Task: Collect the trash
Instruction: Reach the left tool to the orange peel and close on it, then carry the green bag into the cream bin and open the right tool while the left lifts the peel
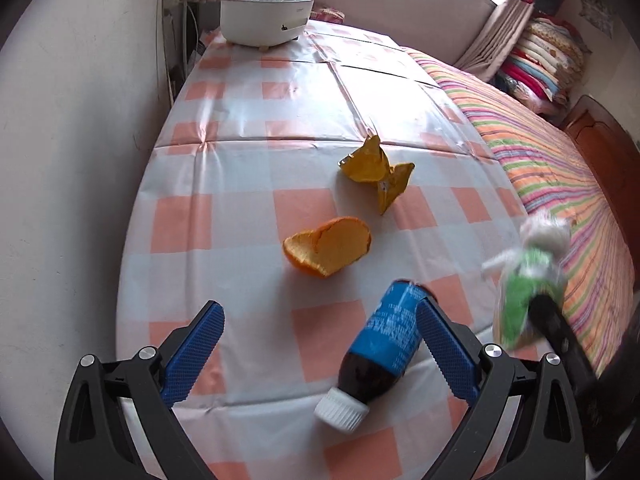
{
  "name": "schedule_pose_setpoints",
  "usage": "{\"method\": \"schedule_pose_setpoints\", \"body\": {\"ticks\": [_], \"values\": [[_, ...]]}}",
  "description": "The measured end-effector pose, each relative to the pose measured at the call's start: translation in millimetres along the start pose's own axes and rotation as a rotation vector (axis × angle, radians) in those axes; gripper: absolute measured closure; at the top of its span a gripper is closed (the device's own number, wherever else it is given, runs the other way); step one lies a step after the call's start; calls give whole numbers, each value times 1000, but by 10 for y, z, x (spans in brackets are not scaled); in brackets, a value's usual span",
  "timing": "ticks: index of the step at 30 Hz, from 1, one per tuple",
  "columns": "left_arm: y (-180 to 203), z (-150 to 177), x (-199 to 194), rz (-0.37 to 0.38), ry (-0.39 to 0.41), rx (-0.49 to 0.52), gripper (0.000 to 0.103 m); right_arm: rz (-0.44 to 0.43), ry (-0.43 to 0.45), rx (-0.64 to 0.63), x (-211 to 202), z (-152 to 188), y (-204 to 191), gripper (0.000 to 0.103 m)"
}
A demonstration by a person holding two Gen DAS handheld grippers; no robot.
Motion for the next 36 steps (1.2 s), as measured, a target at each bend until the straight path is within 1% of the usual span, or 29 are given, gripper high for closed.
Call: {"method": "schedule_pose_setpoints", "body": {"ticks": [3, 7, 10, 17, 19, 20, 22, 23, 24, 26, 27, 28, 30, 31, 32, 34, 36], "values": [[-10, -62, 102, 14, -16, -45, 9, -10, -6, 19, 52, 13, 6, 47], [-61, -105, 200, 34, -40, -100, 9, -21, 12, 26, 64, -28, 44, 47], [-117, -120, 257, 57, -53, -158, 9, -32, 19, 30, 8, -64, 42, 47], [-184, -152, 371, 93, -77, -245, 9, -51, 18, 30, 6, -45, 9, 47], [-197, -165, 395, 100, -78, -264, 12, -59, 20, 30, -10, -45, -4, 47], [-199, -170, 413, 101, -82, -270, 17, -63, 20, 27, -17, -49, -11, 47], [-178, -173, 455, 113, -96, -270, 25, -67, 22, 29, -21, -60, -6, 46], [-167, -168, 487, 127, -107, -278, 31, -69, 21, 30, -22, -61, -6, 46], [-158, -166, 512, 132, -114, -285, 35, -71, 19, 32, -20, -62, -2, 46], [-144, -162, 561, 142, -127, -292, 46, -76, 21, 38, -21, -75, 14, 46], [-139, -160, 579, 147, -129, -297, 50, -79, 20, 38, -25, -79, 15, 46], [-141, -161, 588, 146, -129, -298, 57, -80, 20, 38, -26, -86, 21, 46], [-146, -160, 611, 152, -133, -303, 65, -85, 22, 43, -41, -96, 29, 46], [-156, -154, 620, 149, -136, -308, 74, -89, 21, 46, -44, -96, 32, 46], [-166, -152, 623, 145, -136, -310, 78, -90, 20, 48, -44, -97, 36, 46], [-178, -149, 640, 147, -140, -309, 80, -94, 17, 59, -37, -99, 57, 46], [-202, -148, 648, 139, -136, -313, 86, -97, 19, 61, -45, -105, 55, 46]]}}
Point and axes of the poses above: each gripper's, at about its wrist camera, not at the fingertips, and x roughly the way its jaws point, y to its right, z to its underside, the point moved 7 cm from there along x, roughly the way its jaws point, and after that the axes turned 13 degrees about x, right-handed, at the moved point
